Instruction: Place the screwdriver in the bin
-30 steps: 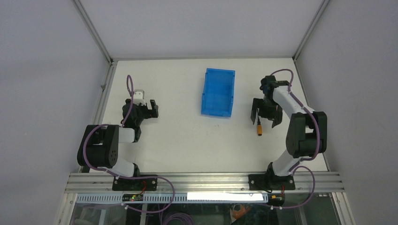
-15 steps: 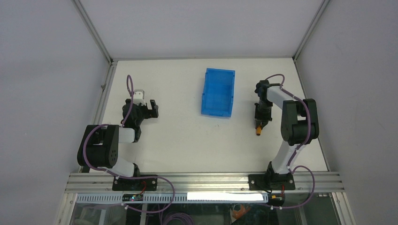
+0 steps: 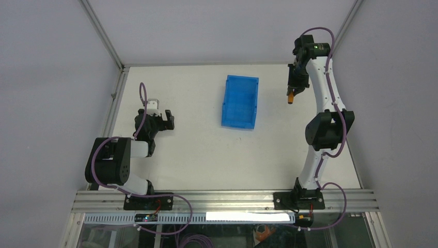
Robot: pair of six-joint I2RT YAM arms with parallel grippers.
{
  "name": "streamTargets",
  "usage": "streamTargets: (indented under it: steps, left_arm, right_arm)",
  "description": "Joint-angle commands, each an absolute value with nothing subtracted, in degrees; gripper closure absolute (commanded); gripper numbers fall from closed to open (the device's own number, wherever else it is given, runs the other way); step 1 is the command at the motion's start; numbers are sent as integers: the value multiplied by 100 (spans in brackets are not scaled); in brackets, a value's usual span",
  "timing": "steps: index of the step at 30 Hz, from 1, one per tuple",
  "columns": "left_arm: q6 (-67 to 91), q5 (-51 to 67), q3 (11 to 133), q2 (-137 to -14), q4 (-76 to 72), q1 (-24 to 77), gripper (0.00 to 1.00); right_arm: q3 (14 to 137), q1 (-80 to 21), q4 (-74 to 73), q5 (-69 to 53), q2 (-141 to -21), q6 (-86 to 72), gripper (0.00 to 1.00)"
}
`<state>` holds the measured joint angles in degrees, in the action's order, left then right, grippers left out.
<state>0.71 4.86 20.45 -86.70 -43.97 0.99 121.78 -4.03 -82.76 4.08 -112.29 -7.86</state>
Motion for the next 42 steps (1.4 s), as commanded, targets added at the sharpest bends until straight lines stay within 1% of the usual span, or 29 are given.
streamTargets:
  steps: [1, 4, 8, 11, 13, 15, 20, 25, 31, 34, 36, 39, 41, 42]
  left_arm:
    - [123, 580, 2147, -8629, -4711, 44, 1]
    - [123, 580, 2147, -8623, -4711, 44, 1]
    - [123, 580, 2145, -8627, -4711, 44, 1]
    - [123, 580, 2145, -8630, -4712, 44, 1]
    - [123, 582, 2145, -8627, -4715, 44, 1]
    - [123, 582, 2145, -8630, -4711, 46, 1]
    - [123, 580, 2146, -8630, -4711, 44, 1]
    - [123, 577, 2145, -8625, -4711, 44, 1]
    - [123, 582, 2145, -8628, -4711, 44, 1]
    - [123, 582, 2145, -8626, -4711, 44, 1]
    - [123, 584, 2145, -8626, -4711, 44, 1]
    - [123, 580, 2145, -8624, -4715, 44, 1]
    - [123, 580, 2145, -8624, -4712, 44, 1]
    - [123, 578, 2148, -8626, -4713, 44, 1]
  right_arm:
    - [12906, -338, -9547, -116, -11439, -967, 100]
    - [12862, -409, -9004, -419, -11288, -1567, 100]
    - [11970, -945, -7391, -963, -10715, -2405, 100]
    - [11419, -1518, -6323, -783, -10506, -2842, 100]
    - [11292, -1847, -5866, -630, -10548, -3020, 100]
    - [11444, -2157, -5722, -474, -10752, -3053, 100]
    - [11978, -2725, -5882, 129, -11528, -2973, 100]
    - [11478, -2958, -5484, 698, -11999, -2981, 100]
    - [11013, -2993, -5078, 1060, -12535, -2983, 100]
    - [10862, -3006, -4935, 1036, -12677, -2955, 100]
    - [10863, -3014, -4956, 1029, -12739, -2956, 87]
    - [10781, -3024, -4940, 1205, -12654, -2994, 71]
    - [10737, -3034, -4942, 1283, -12534, -3008, 63]
    - [10740, -3041, -4958, 1326, -12464, -3012, 62]
